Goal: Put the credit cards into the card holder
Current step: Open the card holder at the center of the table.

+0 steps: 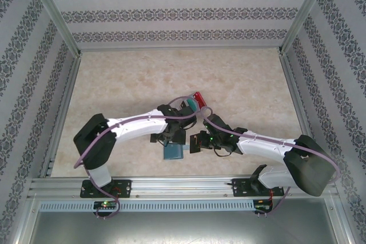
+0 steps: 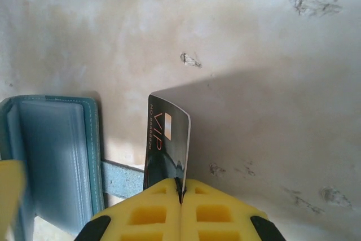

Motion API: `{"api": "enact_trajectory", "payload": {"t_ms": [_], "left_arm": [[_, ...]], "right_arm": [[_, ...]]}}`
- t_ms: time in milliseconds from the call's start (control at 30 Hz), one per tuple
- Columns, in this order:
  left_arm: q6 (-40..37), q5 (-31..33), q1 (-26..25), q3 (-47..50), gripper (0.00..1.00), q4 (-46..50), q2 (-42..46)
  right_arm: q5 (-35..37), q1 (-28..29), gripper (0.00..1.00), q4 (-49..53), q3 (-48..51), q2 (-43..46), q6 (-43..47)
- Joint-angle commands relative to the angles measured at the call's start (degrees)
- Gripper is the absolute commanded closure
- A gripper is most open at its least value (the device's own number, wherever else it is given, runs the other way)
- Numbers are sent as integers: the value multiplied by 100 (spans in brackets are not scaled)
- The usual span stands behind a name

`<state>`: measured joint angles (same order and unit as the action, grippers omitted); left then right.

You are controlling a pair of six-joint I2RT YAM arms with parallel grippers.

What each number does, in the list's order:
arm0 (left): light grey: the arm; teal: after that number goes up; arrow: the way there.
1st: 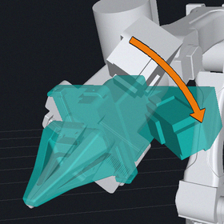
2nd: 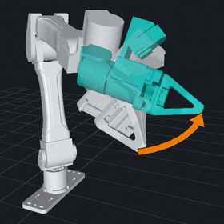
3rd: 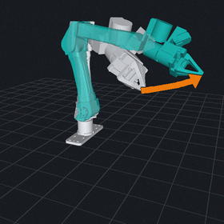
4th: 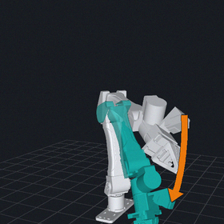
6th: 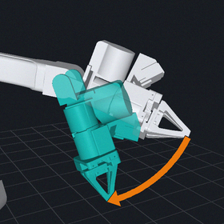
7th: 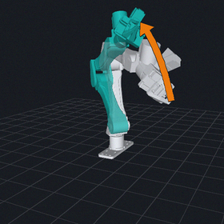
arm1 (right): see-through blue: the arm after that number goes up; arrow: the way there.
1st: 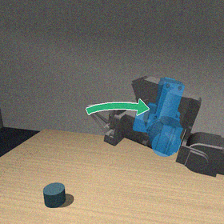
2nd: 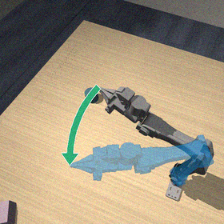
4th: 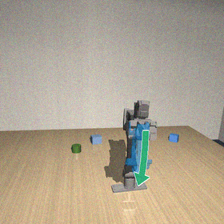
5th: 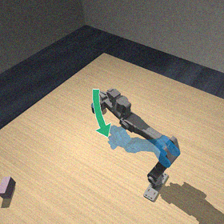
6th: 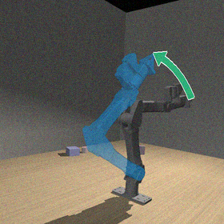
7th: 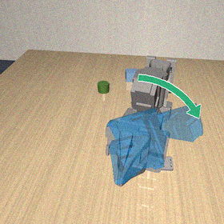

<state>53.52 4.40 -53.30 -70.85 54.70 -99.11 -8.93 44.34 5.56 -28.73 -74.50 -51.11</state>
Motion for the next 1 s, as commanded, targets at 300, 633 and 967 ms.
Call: {"api": "enact_trajectory", "payload": {"t_ms": [300,633,967], "left_arm": [[-82,218,18,697,24,-9,863],[-416,-298,-47,-261,0,-195,-521],[-353,-197,-42,-151,1,-113,-805]], "right_arm": [[499,-212,100,714,49,-189,65],[490,-224,100,631,50,-323,67],[497,-230,100,604,42,-451,55]]}}
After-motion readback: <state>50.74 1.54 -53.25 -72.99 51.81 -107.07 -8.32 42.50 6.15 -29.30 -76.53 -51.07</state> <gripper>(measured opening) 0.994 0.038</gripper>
